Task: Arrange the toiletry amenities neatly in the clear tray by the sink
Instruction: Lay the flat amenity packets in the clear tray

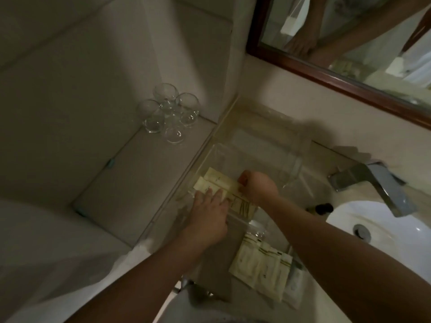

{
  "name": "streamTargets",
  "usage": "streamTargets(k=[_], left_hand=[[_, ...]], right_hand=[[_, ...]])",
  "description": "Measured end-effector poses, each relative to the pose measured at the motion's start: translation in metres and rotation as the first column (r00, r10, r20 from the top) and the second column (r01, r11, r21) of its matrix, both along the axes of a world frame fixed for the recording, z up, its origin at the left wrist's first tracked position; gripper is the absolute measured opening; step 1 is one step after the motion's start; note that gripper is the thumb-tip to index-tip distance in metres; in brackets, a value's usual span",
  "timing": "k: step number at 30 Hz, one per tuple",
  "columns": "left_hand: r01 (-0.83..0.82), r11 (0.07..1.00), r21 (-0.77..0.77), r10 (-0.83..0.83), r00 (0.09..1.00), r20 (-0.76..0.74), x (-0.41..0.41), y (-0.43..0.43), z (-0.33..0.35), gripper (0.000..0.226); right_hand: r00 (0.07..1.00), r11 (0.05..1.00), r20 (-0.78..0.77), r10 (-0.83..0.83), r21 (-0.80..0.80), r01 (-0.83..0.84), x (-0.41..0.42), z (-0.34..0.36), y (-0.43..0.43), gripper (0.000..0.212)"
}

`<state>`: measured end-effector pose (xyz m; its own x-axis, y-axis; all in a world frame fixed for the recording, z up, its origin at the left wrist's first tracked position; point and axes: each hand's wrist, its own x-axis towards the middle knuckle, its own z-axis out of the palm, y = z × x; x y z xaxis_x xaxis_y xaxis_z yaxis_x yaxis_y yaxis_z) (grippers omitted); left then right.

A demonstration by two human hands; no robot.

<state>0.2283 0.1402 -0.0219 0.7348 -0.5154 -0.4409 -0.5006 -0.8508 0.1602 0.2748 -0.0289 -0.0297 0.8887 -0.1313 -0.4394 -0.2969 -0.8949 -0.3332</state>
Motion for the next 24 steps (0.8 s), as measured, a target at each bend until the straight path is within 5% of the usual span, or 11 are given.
streamTargets(k=[9, 14, 20, 24], left_hand=[[-0.241, 0.821, -0.518, 0.323, 0.944, 0.072, -0.057, -0.027, 0.016, 0.019], [-0.598, 0.678, -0.428, 0.558, 0.797, -0.229, -0.108, -0.040, -0.003, 0.030], [-0.601, 0.762, -0.241, 0.590, 0.798, -0.122, -0.127, -0.052, -0.024, 0.066], [-0.604, 0.755, -0.255, 0.556, 0.796, -0.240, -0.119, -0.054, -0.020, 0.065]], right_hand=[[0.986, 0.979, 0.141, -0.091, 0.192, 0.063, -0.074, 0.050, -0.039, 0.023], [0.988, 0.985, 0.107, -0.111, 0.143, 0.095, -0.145, 0.058, -0.060, 0.025], [0.996, 0.997, -0.083, 0.040, -0.059, -0.045, -0.191, 0.029, -0.054, 0.068], [0.994, 0.982, -0.072, 0.082, -0.166, -0.093, -0.188, 0.023, -0.045, 0.064]])
